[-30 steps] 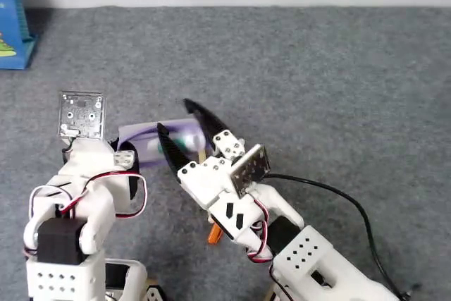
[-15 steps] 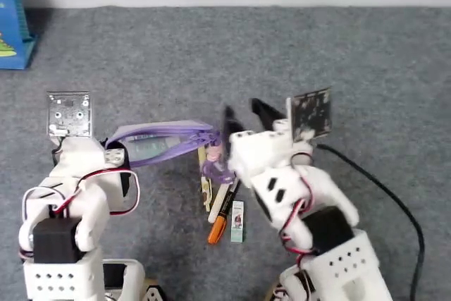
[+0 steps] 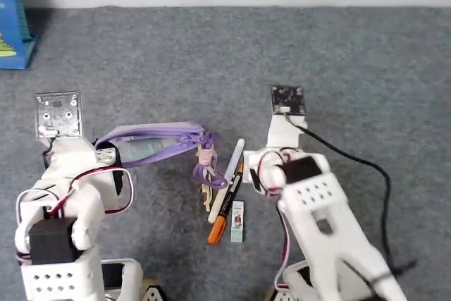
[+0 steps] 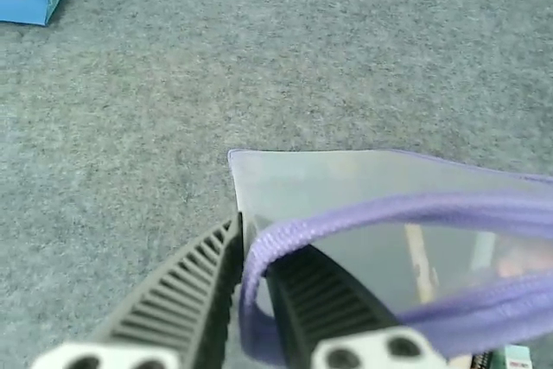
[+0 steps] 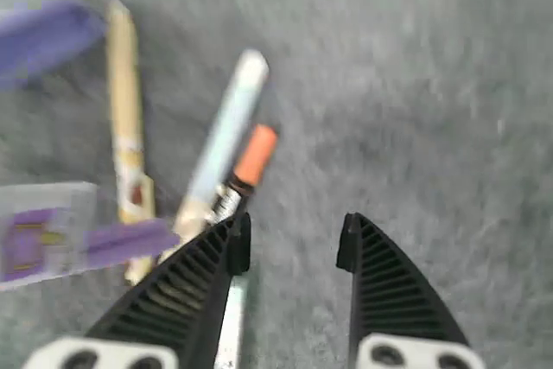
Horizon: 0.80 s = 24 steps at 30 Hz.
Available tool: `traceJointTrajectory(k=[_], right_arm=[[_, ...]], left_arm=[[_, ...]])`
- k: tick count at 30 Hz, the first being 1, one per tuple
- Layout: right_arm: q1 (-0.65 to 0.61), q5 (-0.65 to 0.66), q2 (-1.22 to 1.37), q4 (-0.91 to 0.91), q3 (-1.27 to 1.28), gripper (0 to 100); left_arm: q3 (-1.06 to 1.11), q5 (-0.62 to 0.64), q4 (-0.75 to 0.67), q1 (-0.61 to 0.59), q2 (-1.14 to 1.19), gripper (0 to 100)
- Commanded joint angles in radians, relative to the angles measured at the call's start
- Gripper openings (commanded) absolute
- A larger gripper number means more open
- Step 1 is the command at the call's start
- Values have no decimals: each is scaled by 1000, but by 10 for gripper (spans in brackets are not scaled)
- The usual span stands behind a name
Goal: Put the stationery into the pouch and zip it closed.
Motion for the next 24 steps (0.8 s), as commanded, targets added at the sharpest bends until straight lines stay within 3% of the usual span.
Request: traceJointTrajectory(k=[1, 17, 24], right_arm=[[-19, -38, 110, -53, -68, 162], [-87, -46, 348, -395, -71, 162], [-59, -44, 450, -403, -71, 162]], left_arm=[[-33, 5, -3, -2, 0, 11], [-28, 5, -2, 0, 0, 11], [-27, 5, 2, 0, 0, 11]])
